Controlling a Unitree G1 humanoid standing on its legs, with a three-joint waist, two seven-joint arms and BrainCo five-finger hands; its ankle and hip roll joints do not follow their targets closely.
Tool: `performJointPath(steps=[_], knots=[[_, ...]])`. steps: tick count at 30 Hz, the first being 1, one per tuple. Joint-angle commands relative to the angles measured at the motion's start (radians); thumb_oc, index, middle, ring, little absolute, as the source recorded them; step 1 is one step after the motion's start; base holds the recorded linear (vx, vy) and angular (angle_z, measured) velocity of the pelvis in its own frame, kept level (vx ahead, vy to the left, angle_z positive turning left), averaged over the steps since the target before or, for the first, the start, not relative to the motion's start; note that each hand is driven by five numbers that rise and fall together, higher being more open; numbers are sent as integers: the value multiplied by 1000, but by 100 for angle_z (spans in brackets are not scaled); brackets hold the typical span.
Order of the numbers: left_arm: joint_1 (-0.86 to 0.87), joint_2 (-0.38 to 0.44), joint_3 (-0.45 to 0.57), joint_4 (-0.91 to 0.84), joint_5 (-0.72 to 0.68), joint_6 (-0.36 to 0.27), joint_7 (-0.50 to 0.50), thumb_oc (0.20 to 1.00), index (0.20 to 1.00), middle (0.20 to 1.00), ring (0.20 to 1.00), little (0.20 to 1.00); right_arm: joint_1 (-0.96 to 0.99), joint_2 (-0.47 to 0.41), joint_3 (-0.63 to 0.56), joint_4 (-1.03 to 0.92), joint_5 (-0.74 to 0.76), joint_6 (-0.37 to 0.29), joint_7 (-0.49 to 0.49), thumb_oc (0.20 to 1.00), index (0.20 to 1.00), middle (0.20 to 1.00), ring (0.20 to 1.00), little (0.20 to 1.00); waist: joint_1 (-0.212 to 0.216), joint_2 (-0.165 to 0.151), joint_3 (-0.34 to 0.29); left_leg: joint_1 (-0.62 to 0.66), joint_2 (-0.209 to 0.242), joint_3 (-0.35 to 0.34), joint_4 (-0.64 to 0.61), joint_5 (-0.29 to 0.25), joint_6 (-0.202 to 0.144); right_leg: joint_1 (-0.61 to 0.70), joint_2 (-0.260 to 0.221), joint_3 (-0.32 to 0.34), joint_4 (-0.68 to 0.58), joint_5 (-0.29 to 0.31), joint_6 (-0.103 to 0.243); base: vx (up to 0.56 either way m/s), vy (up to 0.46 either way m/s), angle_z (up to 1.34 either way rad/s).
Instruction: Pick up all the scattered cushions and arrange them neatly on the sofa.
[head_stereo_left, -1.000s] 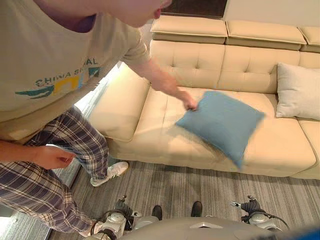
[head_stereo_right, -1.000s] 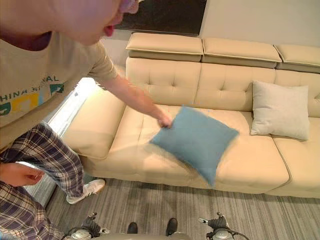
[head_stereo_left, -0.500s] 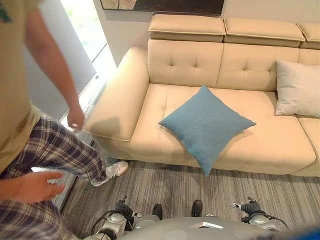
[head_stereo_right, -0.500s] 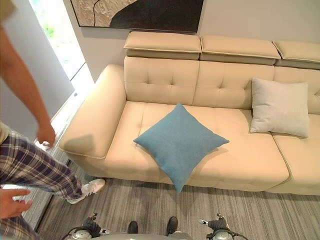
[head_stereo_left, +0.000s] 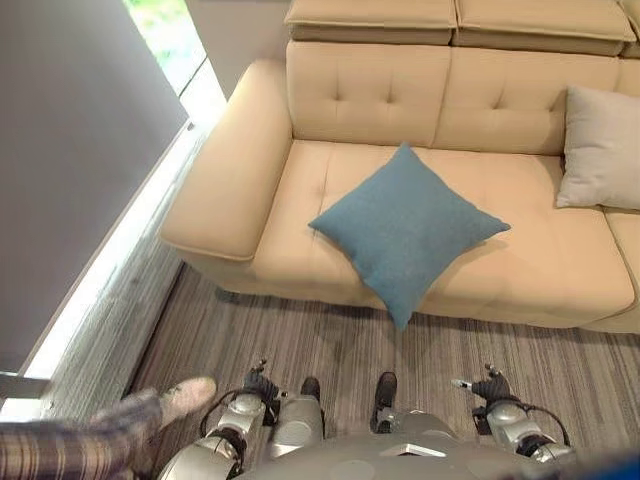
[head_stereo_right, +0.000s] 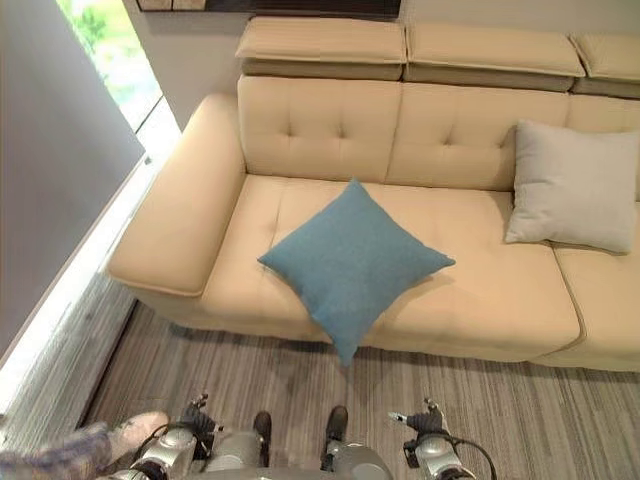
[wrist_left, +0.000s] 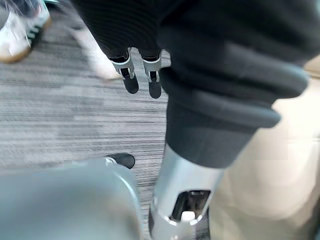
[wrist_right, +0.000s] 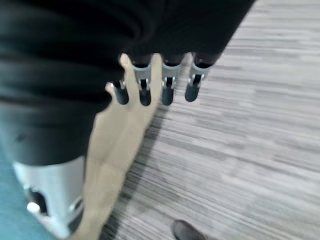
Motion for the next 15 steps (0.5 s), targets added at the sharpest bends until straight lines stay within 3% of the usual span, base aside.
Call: performJointPath(steps=[1,4,6,9,11,13,15], knots=[[15,-4,-25,18,0,-11,12,1000,1000,1000,1000,1000,-24,6,-3,4,0,-15,-13,1000,1000,1000,1000,1000,12,-26,-39,-6,-24,14,-36,-23,25,94,-23,32,37,-119,133,186,151,16],[25,3,-17,24,0,-7,8,1000,1000,1000,1000,1000,-14,7,-8,12,-7,-7,-6,1000,1000,1000,1000,1000,13,-29,-52,15,-37,5,-43,-32,34,103,-32,39,58,-129,138,161,153,-10],[30,20,-12,20,15,-7,6,1000,1000,1000,1000,1000,-7,18,-12,11,-13,-1,7,1000,1000,1000,1000,1000,22,-35,-56,46,-54,19,-43,-64,61,101,-60,59,124,-137,154,195,297,-21],[28,45,-11,1,35,-11,12,1000,1000,1000,1000,1000,-16,30,2,2,-26,5,17,1000,1000,1000,1000,1000,28,-27,-38,73,-66,30,-56,-79,99,16,-98,88,288,-101,185,83,257,-53],[25,57,3,-27,6,-25,16,1000,1000,1000,1000,1000,-40,32,21,-11,-37,1,19,1000,1000,1000,1000,1000,27,-1,-7,99,-69,29,-74,-83,131,-94,-110,76,452,-70,192,98,301,-68],[29,56,-1,-34,12,-27,10,1000,1000,1000,1000,1000,-34,35,38,-2,-44,-1,25,1000,1000,1000,1000,1000,17,-2,-7,154,-87,17,-106,-95,137,-117,-67,61,380,-84,173,243,129,-45],[29,53,0,-33,19,-27,4,1000,1000,1000,1000,1000,-32,35,41,-2,-56,5,28,1000,1000,1000,1000,1000,12,-14,-1,193,-108,17,-125,-114,137,-144,-62,10,251,-33,180,233,-11,-16]])
